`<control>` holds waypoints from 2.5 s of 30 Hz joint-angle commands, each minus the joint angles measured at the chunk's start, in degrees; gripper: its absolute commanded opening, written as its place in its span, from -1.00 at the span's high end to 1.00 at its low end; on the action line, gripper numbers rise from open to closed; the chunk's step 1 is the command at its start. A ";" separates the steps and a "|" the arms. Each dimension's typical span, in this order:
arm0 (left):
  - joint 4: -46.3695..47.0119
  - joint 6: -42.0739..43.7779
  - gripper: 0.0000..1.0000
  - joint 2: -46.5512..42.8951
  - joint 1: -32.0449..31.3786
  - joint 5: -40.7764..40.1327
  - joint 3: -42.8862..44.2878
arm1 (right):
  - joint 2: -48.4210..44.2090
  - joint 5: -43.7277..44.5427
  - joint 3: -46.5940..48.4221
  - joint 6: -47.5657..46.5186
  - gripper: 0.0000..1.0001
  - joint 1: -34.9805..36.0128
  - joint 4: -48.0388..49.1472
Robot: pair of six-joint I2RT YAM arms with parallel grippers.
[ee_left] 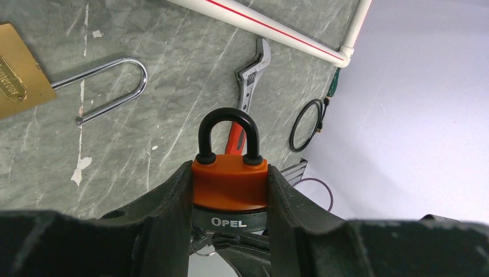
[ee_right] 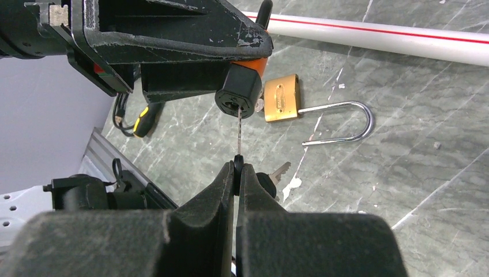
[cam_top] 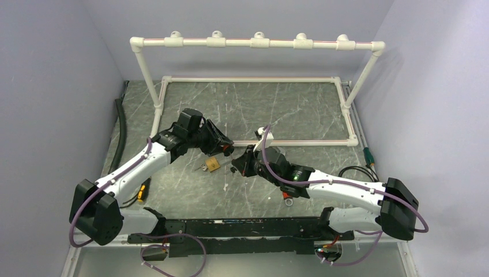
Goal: Unlock with the key
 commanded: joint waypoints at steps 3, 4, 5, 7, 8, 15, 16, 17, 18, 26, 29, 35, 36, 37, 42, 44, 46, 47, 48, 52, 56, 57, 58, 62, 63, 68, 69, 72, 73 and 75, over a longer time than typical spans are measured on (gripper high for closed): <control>4.82 -0.81 1.00 -2.88 -0.15 1.55 -0.01 | -0.08 2.02 2.75 0.81 1.00 -0.19 1.07; 4.96 -0.88 1.00 -3.05 -0.16 1.45 -0.14 | 0.08 1.90 2.89 0.89 1.00 -0.16 1.24; 5.26 -0.90 1.00 -3.17 -0.13 1.25 -0.30 | 0.35 1.86 3.05 0.97 1.00 -0.23 1.35; 5.69 -1.04 1.00 -3.35 -0.17 1.20 -0.61 | 0.69 1.72 3.57 1.21 1.00 -0.23 1.47; 5.77 -1.11 1.00 -3.45 -0.17 1.19 -0.76 | 0.85 1.80 3.70 1.29 1.00 -0.25 1.53; 6.95 -1.49 1.00 -4.72 -0.12 0.31 -1.71 | 2.02 2.98 5.19 4.38 1.00 -0.89 0.79; 7.10 -1.50 1.00 -5.03 -0.17 0.00 -1.84 | 2.28 2.99 5.42 4.94 1.00 -1.04 0.73; 7.21 -1.64 1.00 -5.26 -0.17 -0.30 -2.01 | 2.49 3.06 5.60 5.66 1.00 -1.03 0.62; 7.34 -1.73 1.00 -5.57 -0.17 -0.64 -2.26 | 2.79 3.16 5.78 6.30 1.00 -1.11 0.47; 7.52 -1.99 1.00 -7.69 -0.10 -3.39 -3.18 | 4.69 2.71 6.54 10.34 1.00 -1.46 1.25; 7.34 -2.20 1.00 -8.24 -0.17 -4.14 -3.41 | 5.17 3.30 6.96 11.32 1.00 -1.55 0.93; 7.14 -2.51 1.00 -8.70 -0.17 -4.58 -3.49 | 5.96 4.45 7.81 12.73 1.00 -1.55 0.27; 7.02 -2.50 1.00 -8.80 -0.13 -4.75 -3.53 | 5.99 4.67 7.93 12.84 1.00 -1.55 0.21; 7.02 -2.53 1.00 -8.97 -0.17 -4.92 -3.58 | 6.00 4.97 8.08 13.04 1.00 -1.55 0.03; 7.05 -2.52 1.00 -9.80 -0.17 -5.66 -3.89 | 6.05 6.25 8.77 14.21 1.00 -1.85 -0.82; 6.98 -2.54 1.00 -10.03 -0.17 -5.75 -4.00 | 6.20 6.24 9.13 14.51 1.00 -2.03 -0.85; 6.86 -2.37 1.00 -10.21 -0.17 -5.96 -3.98 | 6.34 6.20 9.47 14.74 1.00 -2.23 -0.89; 6.74 -2.28 1.00 -10.31 -0.17 -6.12 -3.90 | 6.47 6.24 9.73 14.90 1.00 -2.34 -1.04; 6.65 -2.17 1.00 -10.44 -0.17 -6.25 -3.89 | 6.54 6.24 9.99 15.04 1.00 -2.49 -1.14; 6.13 -1.90 1.00 -10.99 -0.20 -7.16 -4.07 | 6.94 6.17 11.17 15.23 1.00 -2.94 -1.74; 6.00 -1.67 1.00 -11.59 -0.26 -7.81 -4.24 | 7.43 5.20 12.36 15.36 1.00 -3.67 -2.08; 5.93 -1.46 1.00 -11.70 -0.18 -7.98 -4.20 | 7.55 4.94 12.62 15.47 1.00 -3.86 -2.16; 5.68 -1.18 1.00 -11.73 -0.23 -8.15 -4.10 | 7.57 4.62 12.81 15.51 1.00 -4.04 -2.16; 5.25 -0.50 1.00 -11.89 -0.26 -8.71 -4.06 | 7.56 3.58 13.44 15.56 1.00 -4.59 -2.58; 5.21 -0.32 1.00 -11.97 -0.26 -8.92 -4.16 | 7.49 3.26 13.54 15.58 1.00 -4.77 -2.58; 5.28 0.66 1.00 -12.04 -0.26 -9.93 -4.37 | 6.81 2.29 14.29 15.40 1.00 -5.11 -2.81; 5.33 0.86 1.00 -12.00 -0.25 -9.89 -4.41 | 6.74 2.22 14.55 15.25 1.00 -5.22 -3.14; 5.42 1.46 1.00 -11.91 -0.26 -9.87 -4.34 | 6.33 1.99 15.32 14.95 1.00 -5.62 -4.34; 5.48 1.67 1.00 -11.91 -0.26 -9.83 -4.27 | 6.28 1.59 15.54 14.97 1.00 -5.92 -4.57; 5.20 1.94 1.00 -11.91 -0.31 -9.97 -4.04 | 6.09 0.89 15.67 14.74 1.00 -6.24 -4.23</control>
